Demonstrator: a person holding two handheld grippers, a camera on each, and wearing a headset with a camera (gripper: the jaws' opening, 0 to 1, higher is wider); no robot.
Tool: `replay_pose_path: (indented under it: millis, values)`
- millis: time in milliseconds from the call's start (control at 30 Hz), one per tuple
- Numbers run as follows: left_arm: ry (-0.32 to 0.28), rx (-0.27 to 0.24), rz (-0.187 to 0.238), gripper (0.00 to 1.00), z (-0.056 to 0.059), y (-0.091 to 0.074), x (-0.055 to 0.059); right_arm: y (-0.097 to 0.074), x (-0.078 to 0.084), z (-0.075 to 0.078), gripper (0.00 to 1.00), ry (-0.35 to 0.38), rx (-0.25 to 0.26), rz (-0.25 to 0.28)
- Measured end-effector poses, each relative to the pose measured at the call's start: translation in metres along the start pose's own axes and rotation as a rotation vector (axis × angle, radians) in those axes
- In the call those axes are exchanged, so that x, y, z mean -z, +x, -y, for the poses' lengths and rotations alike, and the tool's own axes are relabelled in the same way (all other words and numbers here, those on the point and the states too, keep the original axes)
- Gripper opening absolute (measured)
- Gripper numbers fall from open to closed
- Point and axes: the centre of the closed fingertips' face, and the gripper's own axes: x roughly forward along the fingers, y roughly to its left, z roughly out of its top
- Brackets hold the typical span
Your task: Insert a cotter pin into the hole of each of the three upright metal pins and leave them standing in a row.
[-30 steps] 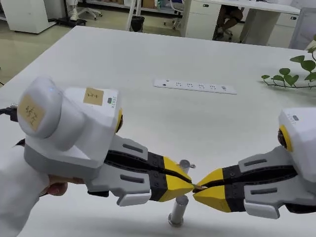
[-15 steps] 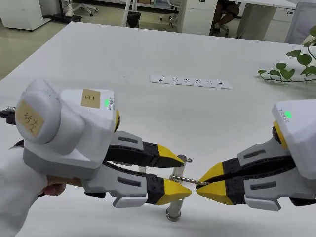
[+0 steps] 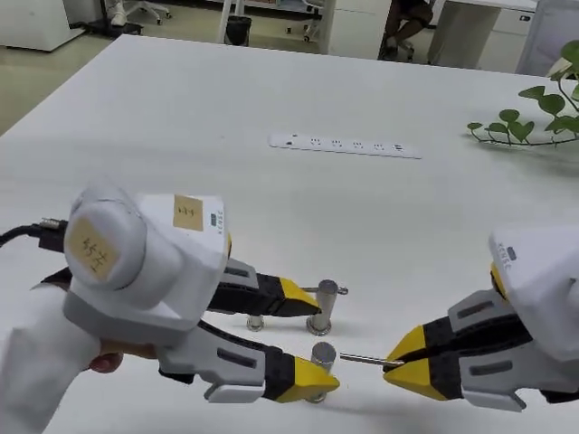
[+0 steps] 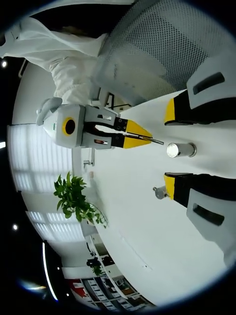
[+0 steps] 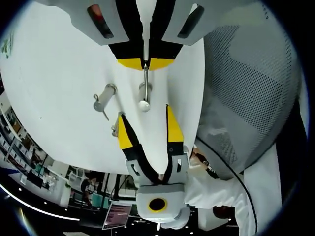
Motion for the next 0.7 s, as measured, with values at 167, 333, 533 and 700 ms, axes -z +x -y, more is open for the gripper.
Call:
replay_pose_path:
  millis: [167, 333, 533, 700]
  values:
    - [0.049, -0.012, -0.057, 0.29, -0.003, 0.006, 0.011, 0.001, 0.002, 0.0, 0.0, 0.01, 0.01, -0.008]
    - [0.059, 0.001, -0.065, 0.27, -0.003, 0.01, 0.013, 0.003, 0.004, 0.002, 0.0, 0.018, 0.014, -0.013]
    - [0.064, 0.013, -0.077, 0.11, -0.002, 0.012, 0.015, 0.006, 0.002, 0.0, 0.0, 0.027, 0.015, -0.006]
    - [0.058, 0.013, -0.095, 0.1, -0.001, 0.013, 0.017, 0.008, 0.002, 0.001, 0.0, 0.033, 0.021, -0.008]
